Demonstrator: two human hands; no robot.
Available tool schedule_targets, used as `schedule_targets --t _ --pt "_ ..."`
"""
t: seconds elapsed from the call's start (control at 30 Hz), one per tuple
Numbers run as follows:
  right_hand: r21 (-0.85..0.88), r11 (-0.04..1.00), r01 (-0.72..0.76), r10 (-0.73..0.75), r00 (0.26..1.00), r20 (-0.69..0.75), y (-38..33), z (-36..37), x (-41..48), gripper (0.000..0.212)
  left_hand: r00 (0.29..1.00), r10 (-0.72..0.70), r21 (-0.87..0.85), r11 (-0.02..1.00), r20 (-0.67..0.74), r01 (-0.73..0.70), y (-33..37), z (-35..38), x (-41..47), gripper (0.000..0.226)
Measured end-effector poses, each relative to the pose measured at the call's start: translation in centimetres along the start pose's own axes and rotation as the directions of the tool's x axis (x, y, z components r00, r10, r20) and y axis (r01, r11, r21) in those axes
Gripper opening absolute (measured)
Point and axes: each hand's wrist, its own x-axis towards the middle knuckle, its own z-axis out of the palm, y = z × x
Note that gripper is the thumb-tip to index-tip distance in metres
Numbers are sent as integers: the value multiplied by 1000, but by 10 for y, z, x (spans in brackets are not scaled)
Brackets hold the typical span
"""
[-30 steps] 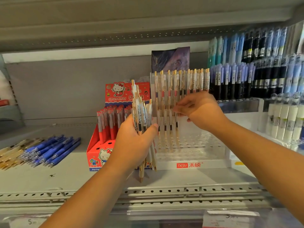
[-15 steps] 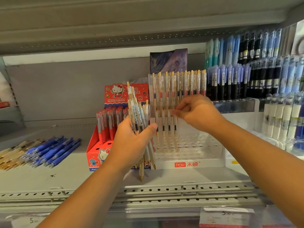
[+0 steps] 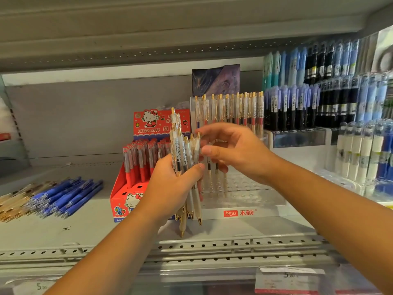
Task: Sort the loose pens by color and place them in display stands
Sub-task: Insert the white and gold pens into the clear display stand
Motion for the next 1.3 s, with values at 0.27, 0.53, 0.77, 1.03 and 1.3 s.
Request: schedule_targets --t 0.27,0.53,0.77,1.03,1.3 --pt "224 970 -92 85 995 43 1 -1 5 18 999 -12 -51 999 30 14 -1 0 1 12" --pt "423 906 -24 108 979 -174 -5 -15 8 18 995 -85 -91 993 -45 81 0 -1 0 13" --pt "-160 986 -35 -54 852 -521 -1 -27 14 15 993 -33 16 999 -113 35 -1 -2 -1 4" --pt "-486 865 -128 -182 822 -540 17 -33 17 16 991 -24 38 999 -133 29 -1 -2 -1 9" --pt "-504 856 -117 -203 820 -535 17 -32 17 17 990 -10 23 1000 -140 14 -1 -1 -1 6"
